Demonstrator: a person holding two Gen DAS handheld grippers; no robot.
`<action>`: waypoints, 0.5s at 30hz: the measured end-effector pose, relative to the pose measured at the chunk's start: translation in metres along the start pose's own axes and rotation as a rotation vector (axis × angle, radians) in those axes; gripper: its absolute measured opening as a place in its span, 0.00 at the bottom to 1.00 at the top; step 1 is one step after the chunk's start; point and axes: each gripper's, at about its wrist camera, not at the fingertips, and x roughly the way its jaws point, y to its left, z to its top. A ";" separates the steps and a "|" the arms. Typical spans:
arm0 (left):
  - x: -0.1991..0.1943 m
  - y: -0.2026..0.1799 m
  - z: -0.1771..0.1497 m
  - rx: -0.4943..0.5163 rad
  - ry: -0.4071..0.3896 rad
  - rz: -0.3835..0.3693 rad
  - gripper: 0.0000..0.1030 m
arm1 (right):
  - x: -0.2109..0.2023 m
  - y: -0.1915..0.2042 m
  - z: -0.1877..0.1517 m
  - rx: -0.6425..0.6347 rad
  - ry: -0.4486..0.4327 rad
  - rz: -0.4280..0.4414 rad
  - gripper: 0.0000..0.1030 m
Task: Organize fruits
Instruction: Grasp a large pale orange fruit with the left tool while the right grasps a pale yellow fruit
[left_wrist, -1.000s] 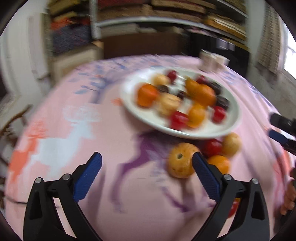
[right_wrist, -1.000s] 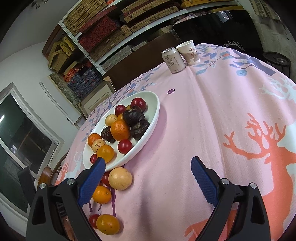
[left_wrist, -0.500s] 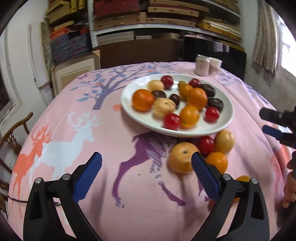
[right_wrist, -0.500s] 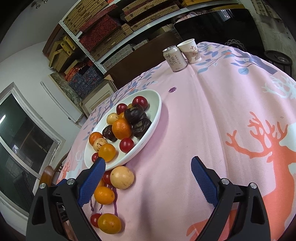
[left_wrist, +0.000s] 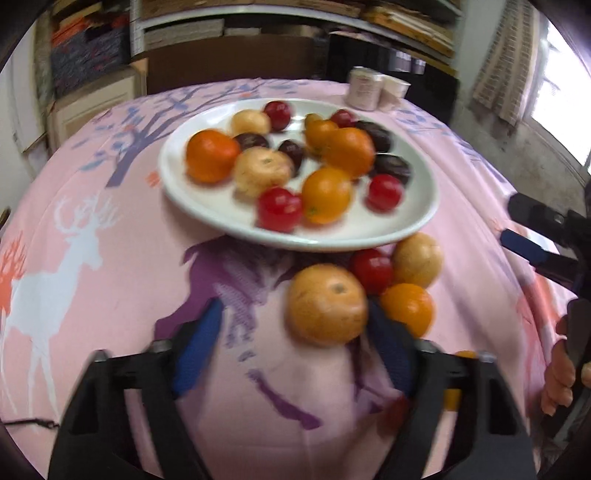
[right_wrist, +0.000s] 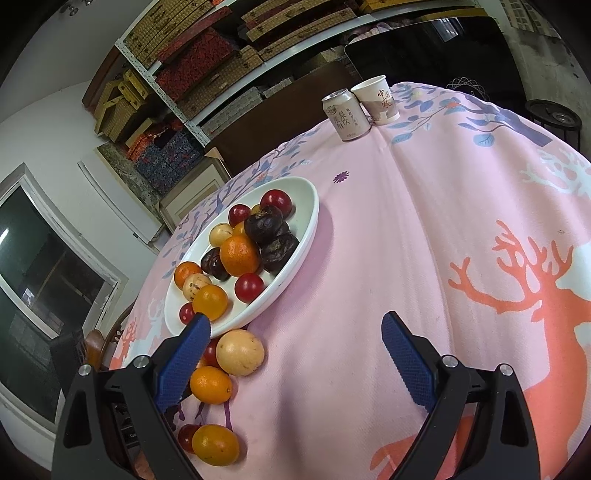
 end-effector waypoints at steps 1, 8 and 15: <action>0.000 -0.002 0.000 0.008 -0.001 0.000 0.59 | 0.000 0.000 0.000 0.000 0.001 0.001 0.92; -0.004 -0.011 -0.002 0.039 -0.016 -0.009 0.41 | 0.002 0.004 -0.001 -0.023 0.014 -0.007 0.92; -0.026 0.015 -0.008 -0.054 -0.080 0.111 0.41 | 0.015 0.028 -0.011 -0.164 0.066 -0.012 0.92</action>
